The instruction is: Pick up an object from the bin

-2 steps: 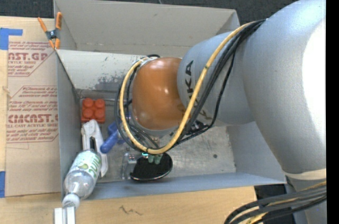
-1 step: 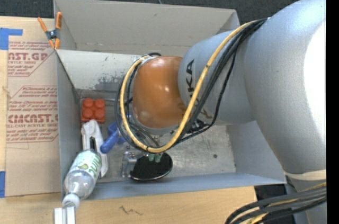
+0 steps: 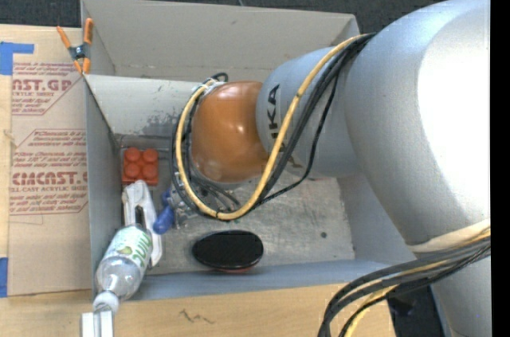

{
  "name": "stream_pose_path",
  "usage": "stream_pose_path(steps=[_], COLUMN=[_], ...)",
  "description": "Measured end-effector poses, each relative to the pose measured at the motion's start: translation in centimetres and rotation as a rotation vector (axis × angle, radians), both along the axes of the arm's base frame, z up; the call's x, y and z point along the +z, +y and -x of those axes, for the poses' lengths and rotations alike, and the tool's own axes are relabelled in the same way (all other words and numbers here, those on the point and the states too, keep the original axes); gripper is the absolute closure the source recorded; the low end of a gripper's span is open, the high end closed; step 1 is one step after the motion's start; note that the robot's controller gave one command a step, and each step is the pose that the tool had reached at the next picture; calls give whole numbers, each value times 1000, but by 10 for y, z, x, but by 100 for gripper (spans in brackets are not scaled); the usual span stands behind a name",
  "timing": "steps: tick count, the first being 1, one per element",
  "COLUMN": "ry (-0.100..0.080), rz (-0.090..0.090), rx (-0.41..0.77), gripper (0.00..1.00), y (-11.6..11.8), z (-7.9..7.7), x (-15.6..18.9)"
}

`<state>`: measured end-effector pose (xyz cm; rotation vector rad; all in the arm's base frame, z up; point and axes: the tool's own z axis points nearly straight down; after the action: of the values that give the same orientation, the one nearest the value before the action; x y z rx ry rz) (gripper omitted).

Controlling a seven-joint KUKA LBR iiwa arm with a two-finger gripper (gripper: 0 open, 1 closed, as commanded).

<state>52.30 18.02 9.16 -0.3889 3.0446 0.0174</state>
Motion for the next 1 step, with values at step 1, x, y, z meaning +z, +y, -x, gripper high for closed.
stream_pose_path(steps=[1], ry=[0], rz=[0], rx=[0], gripper=[100], y=[0], z=[0], x=[0])
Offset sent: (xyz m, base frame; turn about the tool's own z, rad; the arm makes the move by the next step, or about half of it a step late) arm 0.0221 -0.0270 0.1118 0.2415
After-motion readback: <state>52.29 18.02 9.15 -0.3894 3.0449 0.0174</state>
